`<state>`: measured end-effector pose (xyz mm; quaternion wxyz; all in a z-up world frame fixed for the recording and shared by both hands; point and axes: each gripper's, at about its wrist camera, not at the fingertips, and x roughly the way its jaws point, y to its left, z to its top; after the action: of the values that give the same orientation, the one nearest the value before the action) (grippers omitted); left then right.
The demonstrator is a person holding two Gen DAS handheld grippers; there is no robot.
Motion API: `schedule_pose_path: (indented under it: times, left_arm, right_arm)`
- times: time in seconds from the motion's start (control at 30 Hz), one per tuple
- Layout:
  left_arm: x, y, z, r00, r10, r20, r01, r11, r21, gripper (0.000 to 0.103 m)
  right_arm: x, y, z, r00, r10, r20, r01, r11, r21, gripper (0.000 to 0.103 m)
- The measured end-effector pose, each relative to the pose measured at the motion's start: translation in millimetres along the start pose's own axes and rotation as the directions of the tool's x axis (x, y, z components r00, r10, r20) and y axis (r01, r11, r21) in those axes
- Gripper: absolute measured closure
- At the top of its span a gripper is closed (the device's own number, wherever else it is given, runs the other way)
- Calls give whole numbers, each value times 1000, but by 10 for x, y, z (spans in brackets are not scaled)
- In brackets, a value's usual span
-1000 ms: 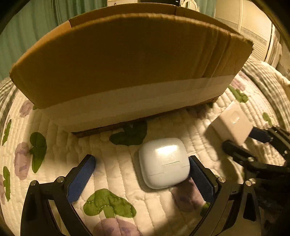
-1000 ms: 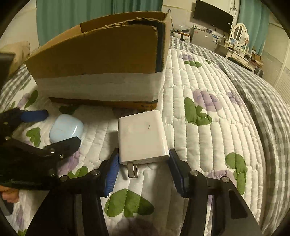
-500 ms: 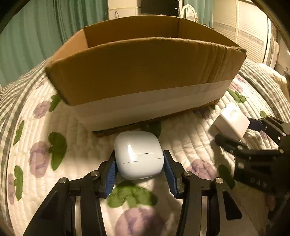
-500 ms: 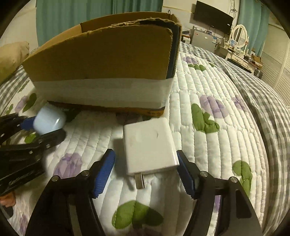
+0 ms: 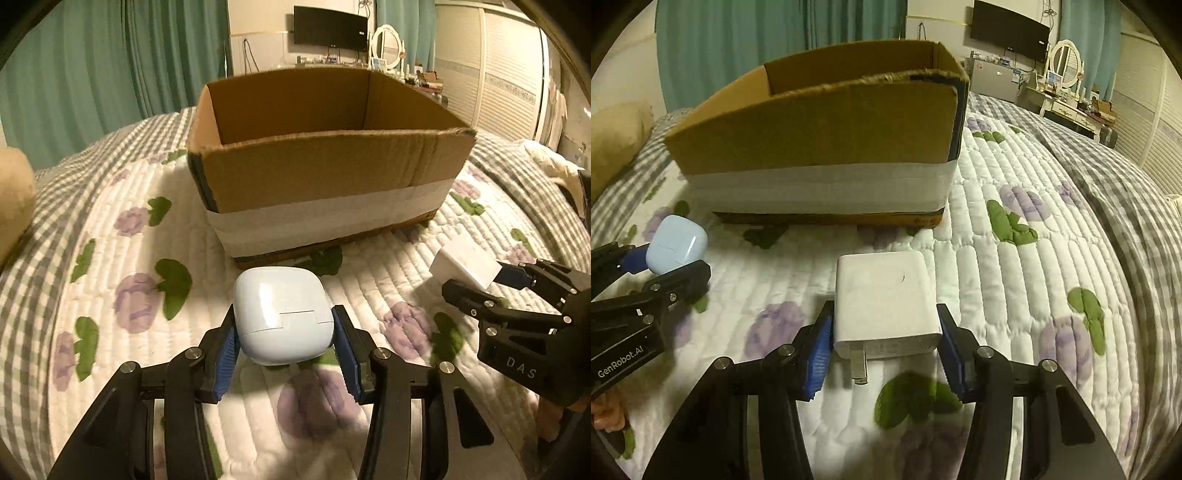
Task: Organize rigid objects
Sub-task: 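Carry the earbud case with the left gripper while the right gripper carries the square charger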
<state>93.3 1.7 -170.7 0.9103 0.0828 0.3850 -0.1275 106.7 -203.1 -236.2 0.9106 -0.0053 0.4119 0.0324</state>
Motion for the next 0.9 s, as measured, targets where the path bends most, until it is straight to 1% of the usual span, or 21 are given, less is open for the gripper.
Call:
schedule_pose_path:
  times: [0.17,0.27,0.3,0.33,0.4,0.43,0.47,0.53,0.67,0.9]
  left_arm:
    - [-246,54,-11,999,-1,34,1,1000,-9,55]
    - [-394,140,80,998,-5,57,6,1000,-18,55]
    - [-447,163,100,998,-7,66,8,1000,-21,55]
    - [-509,164,109,997,-8,76,10,1000,-23,55]
    - [-644,168,134,995,-10,98,13,999,-29,55]
    - [-696,168,155,994,-11,107,15,999,-31,55]
    - [-742,172,170,993,-12,116,16,999,-32,55]
    - [-851,165,187,991,-12,134,17,999,-35,55]
    - [-1104,160,244,982,-18,187,26,999,-40,55]
    - [-1489,142,391,963,-18,271,26,999,-28,55]
  right_arm:
    - [-231,-20,-22,999,12,31,-12,1000,27,52]
    - [-404,-16,-48,999,12,53,-13,999,30,52]
    - [-534,-23,-40,997,9,73,-11,1000,26,52]
    - [-534,-23,-40,997,9,73,-11,1000,26,52]
    - [-676,-13,-47,996,5,92,-7,1000,21,52]
    - [-855,30,-84,993,1,115,-3,1000,16,52]
    - [-855,30,-84,993,1,115,-3,1000,16,52]
    - [-999,44,-89,991,-4,137,4,1000,7,52]
    - [-1260,109,-79,983,-19,183,22,1000,-13,52]
    - [-1684,205,-23,963,-11,270,17,1000,-18,52]
